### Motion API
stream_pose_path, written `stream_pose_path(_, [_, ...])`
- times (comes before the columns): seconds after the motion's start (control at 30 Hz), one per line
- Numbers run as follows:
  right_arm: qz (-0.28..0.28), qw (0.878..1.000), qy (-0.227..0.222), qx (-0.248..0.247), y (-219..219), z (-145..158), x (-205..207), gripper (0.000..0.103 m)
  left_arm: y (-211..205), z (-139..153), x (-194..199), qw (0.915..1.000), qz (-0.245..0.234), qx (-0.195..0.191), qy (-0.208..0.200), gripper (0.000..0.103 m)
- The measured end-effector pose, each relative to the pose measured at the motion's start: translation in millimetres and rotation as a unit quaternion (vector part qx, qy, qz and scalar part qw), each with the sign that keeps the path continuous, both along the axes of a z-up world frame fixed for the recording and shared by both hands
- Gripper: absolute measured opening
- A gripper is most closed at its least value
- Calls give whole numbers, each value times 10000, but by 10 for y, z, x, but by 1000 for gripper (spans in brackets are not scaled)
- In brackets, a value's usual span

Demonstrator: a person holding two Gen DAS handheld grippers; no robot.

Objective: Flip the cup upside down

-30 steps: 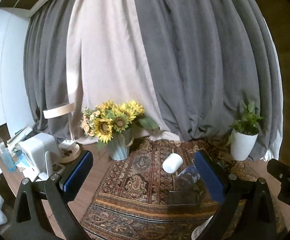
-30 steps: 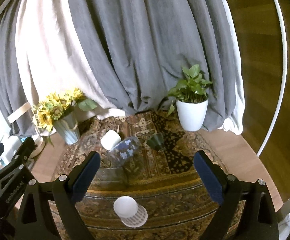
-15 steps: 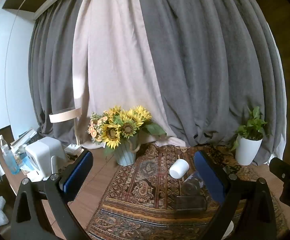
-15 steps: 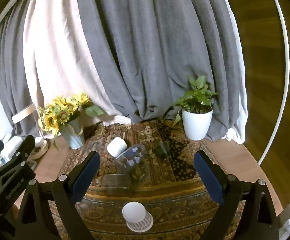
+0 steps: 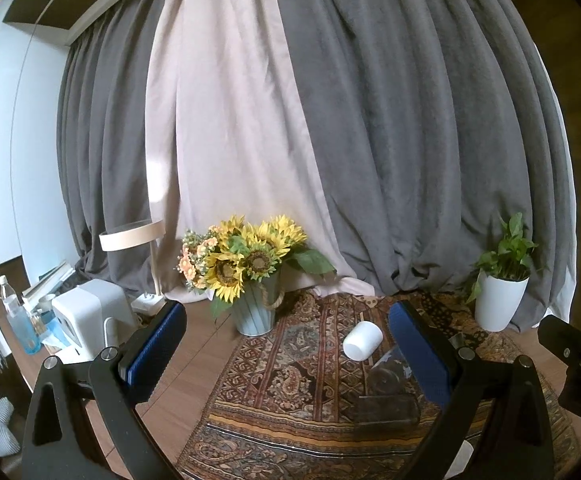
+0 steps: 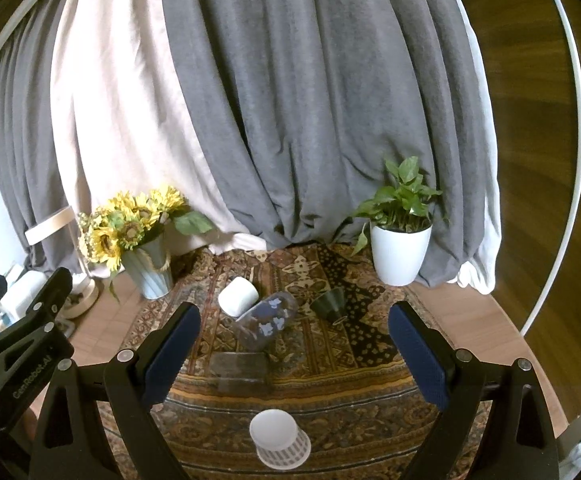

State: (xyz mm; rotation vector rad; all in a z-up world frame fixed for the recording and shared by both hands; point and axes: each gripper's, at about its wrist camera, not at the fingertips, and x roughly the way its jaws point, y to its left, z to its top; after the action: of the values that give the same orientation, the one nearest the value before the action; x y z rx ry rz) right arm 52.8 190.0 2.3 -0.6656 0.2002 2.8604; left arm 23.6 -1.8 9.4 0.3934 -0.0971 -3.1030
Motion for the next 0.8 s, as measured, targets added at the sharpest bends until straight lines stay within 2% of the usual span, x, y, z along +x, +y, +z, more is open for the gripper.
stream_pose_path(0.8, [0, 10000, -2, 18, -11, -12, -18, 95, -19, 5, -25, 9999, 73, -83, 54, 103])
